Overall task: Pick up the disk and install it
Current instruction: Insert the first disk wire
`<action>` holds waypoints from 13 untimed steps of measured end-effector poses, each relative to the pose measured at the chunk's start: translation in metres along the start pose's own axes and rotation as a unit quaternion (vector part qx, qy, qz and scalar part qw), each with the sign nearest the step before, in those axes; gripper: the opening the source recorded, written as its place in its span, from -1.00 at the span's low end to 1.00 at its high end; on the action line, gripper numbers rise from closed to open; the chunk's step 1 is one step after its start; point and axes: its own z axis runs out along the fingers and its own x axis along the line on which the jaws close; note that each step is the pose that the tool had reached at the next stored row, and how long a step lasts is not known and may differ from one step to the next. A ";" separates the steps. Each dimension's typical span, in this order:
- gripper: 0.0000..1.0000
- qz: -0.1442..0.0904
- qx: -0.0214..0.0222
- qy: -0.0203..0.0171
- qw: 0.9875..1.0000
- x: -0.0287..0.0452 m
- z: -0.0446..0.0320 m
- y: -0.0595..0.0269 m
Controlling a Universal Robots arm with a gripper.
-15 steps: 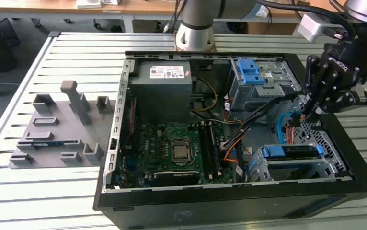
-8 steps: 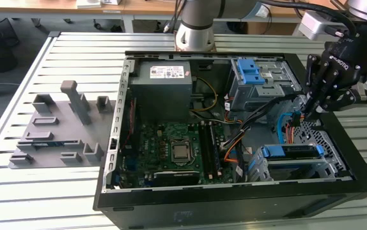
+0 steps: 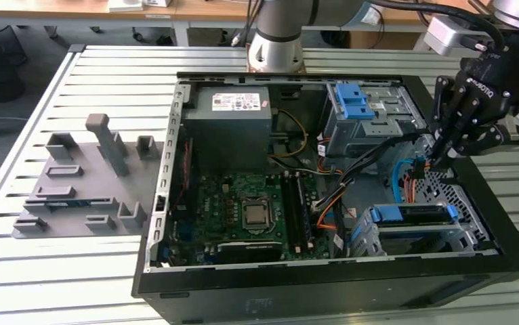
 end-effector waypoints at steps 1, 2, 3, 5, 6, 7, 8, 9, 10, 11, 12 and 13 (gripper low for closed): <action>-0.51 0.000 0.000 0.000 1.000 -0.0001 0.0006 -0.0001; -0.51 0.000 0.000 0.001 1.000 -0.0002 0.0011 -0.0001; -0.51 0.000 0.000 0.001 1.000 -0.0002 0.0016 -0.0001; -0.51 0.000 0.000 0.003 1.000 -0.0004 0.0026 -0.0002; -0.51 0.000 0.000 0.004 1.000 -0.0004 0.0029 -0.0002; -0.51 0.000 0.000 0.006 1.000 -0.0005 0.0032 -0.0002; -0.54 0.001 0.000 0.007 1.000 -0.0005 0.0034 -0.0002; -0.66 0.001 0.000 0.008 1.000 -0.0006 0.0036 -0.0002; -0.67 0.001 0.001 0.010 1.000 -0.0007 0.0036 0.0009; -0.67 0.001 0.002 0.010 1.000 -0.0006 0.0037 0.0021; -0.67 0.001 0.003 0.009 1.000 -0.0005 0.0038 0.0032; -0.67 0.001 0.003 0.009 1.000 -0.0004 0.0038 0.0039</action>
